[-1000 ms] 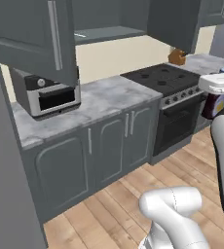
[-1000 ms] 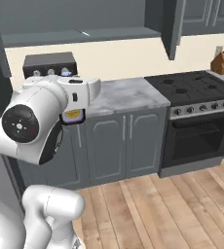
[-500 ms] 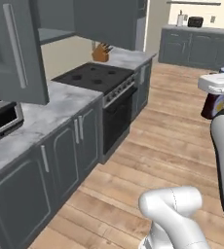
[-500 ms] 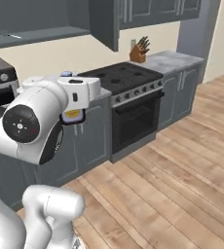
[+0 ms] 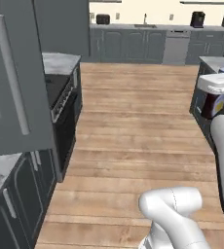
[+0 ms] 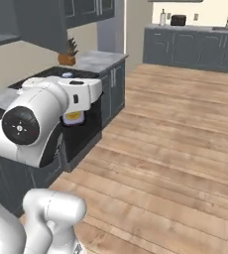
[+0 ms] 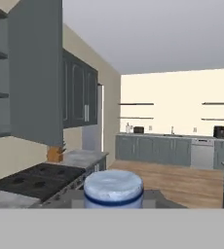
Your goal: The dining table condiment station is running low on condiment bottle. Refill the condiment station by opening the cabinet and taking the condiment bottle from the cabinet and placing it on the dining table.
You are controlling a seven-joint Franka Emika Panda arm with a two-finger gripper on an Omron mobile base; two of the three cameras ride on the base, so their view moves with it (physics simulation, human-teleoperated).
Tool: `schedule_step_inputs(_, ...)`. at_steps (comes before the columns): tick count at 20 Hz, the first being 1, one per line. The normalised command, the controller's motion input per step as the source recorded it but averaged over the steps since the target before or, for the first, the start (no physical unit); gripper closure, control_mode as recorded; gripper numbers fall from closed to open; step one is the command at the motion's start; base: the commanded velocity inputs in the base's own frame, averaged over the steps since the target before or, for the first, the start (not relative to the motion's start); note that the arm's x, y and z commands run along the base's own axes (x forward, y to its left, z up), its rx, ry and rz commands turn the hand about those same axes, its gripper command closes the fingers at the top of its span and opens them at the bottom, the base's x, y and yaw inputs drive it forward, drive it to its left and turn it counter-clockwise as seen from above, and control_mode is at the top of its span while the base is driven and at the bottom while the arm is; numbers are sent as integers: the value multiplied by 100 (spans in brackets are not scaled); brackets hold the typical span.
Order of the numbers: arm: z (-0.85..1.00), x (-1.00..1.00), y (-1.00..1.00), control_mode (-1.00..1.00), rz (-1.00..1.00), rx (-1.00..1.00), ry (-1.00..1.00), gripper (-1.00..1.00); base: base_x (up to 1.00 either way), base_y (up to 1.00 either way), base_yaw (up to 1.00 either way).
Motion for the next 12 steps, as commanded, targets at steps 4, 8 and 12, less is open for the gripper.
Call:
schedule_step_inputs(4,0,0,0,100,0,0,0,100,8,43,-67)
schedule_step_inputs(8,0,0,0,100,0,0,0,100,21,5,-57)
schedule_step_inputs(12,0,0,0,100,0,0,0,100,11,-23,-45)
